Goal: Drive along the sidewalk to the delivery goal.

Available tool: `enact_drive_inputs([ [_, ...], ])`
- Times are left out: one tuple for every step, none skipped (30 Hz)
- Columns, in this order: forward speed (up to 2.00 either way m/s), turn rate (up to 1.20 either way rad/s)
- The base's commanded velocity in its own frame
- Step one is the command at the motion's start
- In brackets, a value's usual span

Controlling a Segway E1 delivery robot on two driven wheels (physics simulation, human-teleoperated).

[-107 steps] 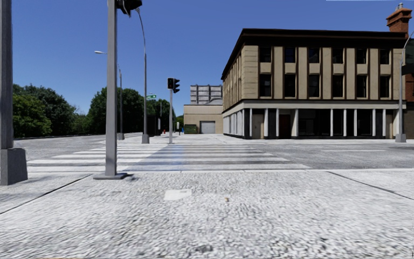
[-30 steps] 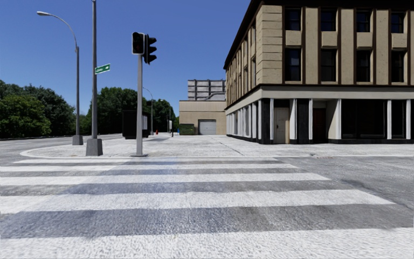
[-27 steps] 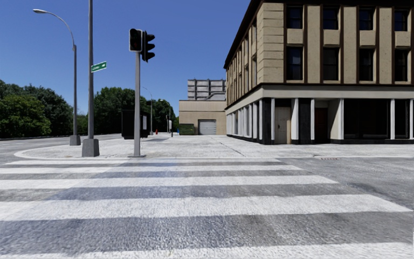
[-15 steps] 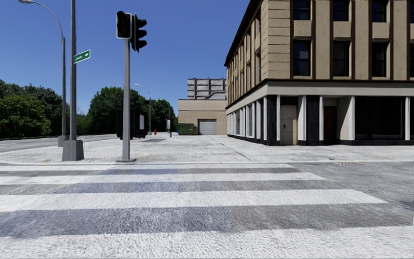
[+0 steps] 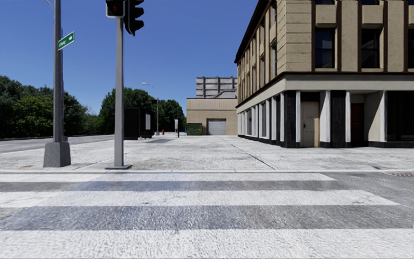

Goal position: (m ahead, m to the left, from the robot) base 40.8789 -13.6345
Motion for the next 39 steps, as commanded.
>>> enact_drive_inputs([
  [2.00,0.00],
  [2.00,0.00],
  [2.00,0.00],
  [2.00,0.00],
  [2.00,0.00],
  [2.00,0.00],
  [2.00,0.00],
  [2.00,0.00],
  [2.00,0.00],
  [2.00,0.00],
  [2.00,0.00],
  [2.00,0.00],
  [2.00,0.00],
  [2.00,0.00],
  [2.00,0.00],
  [2.00,0.00],
  [2.00,0.00],
  [2.00,0.00],
  [2.00,0.00],
  [2.00,0.00],
  [2.00,0.00],
  [2.00,0.00],
  [2.00,0.00],
  [2.00,0.00],
  [2.00,0.00],
  [2.00,0.00],
  [2.00,0.00],
  [2.00,0.00],
  [2.00,0.00],
  [2.00,0.00],
  [2.00,0.00],
  [2.00,0.00],
  [2.00,0.00],
  [2.00,0.00],
  [2.00,0.00],
  [2.00,0.00],
  [2.00,0.00],
  [2.00,0.00],
  [2.00,0.00],
])
